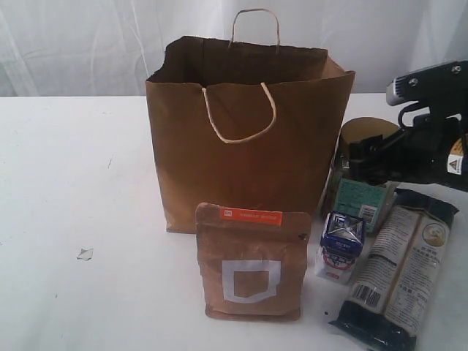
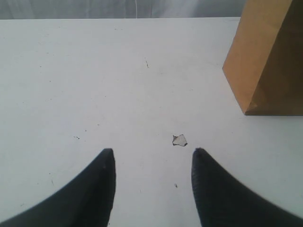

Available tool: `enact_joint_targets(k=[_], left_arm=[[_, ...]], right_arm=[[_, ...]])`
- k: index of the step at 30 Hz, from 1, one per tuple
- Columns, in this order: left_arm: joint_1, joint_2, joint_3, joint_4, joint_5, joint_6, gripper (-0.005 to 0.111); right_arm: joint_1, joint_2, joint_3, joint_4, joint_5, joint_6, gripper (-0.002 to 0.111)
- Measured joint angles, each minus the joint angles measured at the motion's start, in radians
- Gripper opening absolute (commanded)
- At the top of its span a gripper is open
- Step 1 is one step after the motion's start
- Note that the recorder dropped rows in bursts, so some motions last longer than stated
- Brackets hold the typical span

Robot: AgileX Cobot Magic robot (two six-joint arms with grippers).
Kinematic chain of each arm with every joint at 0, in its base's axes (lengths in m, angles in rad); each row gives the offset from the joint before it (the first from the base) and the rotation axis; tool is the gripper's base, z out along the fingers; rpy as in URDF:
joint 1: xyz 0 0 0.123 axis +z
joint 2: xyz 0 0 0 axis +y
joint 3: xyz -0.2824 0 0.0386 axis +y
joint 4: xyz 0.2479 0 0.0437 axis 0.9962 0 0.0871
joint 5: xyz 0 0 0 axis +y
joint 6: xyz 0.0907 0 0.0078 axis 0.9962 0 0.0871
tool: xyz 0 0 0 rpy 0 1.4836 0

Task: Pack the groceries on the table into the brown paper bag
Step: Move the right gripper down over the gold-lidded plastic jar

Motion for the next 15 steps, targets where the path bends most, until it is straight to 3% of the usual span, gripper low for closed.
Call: enact_joint_targets(k=[7, 15], left_arm=[[0.000, 0.000, 0.000, 0.000, 0.000, 0.000, 0.053], [0.000, 0.000, 0.000, 0.000, 0.000, 0.000, 0.053]], right_arm=[[-0.017, 0.040, -0.023, -0.038, -0.005, -0.030, 0.073], [-0.124, 0.045, -0.027, -0.108, -0.011, -0.036, 0.073]])
